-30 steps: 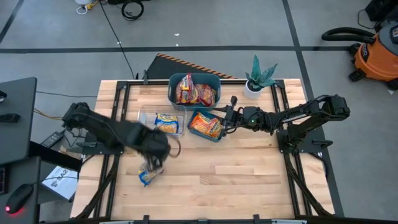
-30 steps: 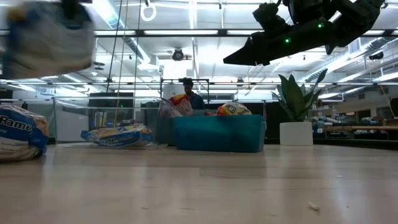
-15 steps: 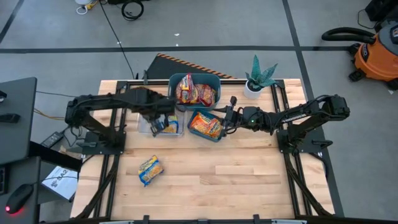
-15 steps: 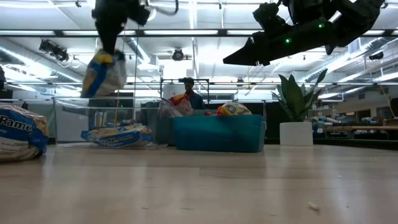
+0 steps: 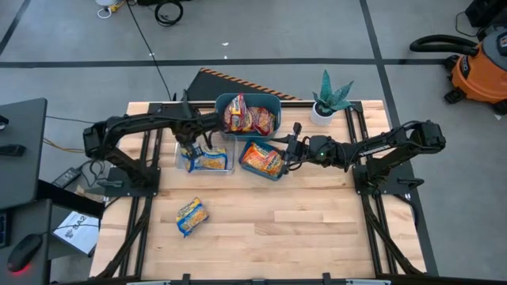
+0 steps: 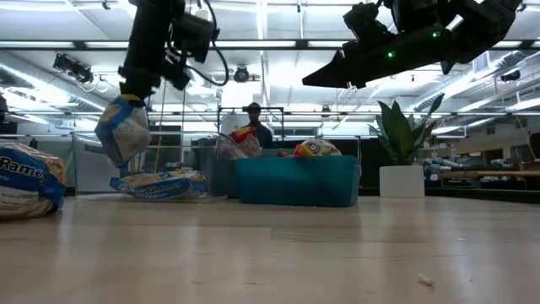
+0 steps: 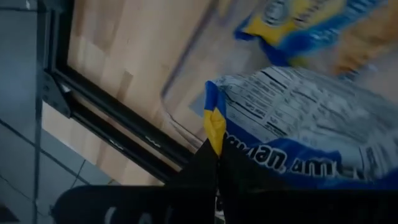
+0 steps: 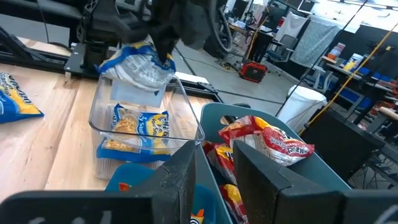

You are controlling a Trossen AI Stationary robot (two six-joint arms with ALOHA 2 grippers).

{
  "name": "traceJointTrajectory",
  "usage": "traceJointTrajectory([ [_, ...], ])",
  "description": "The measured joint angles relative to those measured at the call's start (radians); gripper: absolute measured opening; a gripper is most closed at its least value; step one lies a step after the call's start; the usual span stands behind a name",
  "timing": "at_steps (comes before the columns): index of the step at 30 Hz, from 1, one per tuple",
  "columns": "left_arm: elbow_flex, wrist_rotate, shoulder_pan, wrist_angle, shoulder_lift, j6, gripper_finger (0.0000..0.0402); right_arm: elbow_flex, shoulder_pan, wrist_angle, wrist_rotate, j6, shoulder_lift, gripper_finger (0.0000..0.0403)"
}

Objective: Sort Maruchan noodles
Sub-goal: Put the blue noodle pack into the transparent bin

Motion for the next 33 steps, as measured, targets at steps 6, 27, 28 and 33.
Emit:
traceJointTrajectory([
  [6, -0.039, -0.104, 0.049, 0.085, 0.000, 0.003, 0.0008, 0.000, 0.000, 0.000, 0.000, 0.000, 0.000, 0.0114],
  [27, -0.043, 0.098, -0.085, 0.365, 0.130, 0.004, 0.0090, 0.000, 0.000, -0.003, 0.000, 0.001, 0.000, 0.0113],
  [28, -0.043, 0.113, -0.086, 0.372, 0.137, 0.004, 0.0097, 0.000, 0.000, -0.003, 0.000, 0.001, 0.000, 0.0113],
  [33, -0.010, 0.104, -0.086, 0.284, 0.138, -0.011, 0.0122, -0.008, 0.000, 0.001, 0.000, 0.001, 0.000, 0.0113],
])
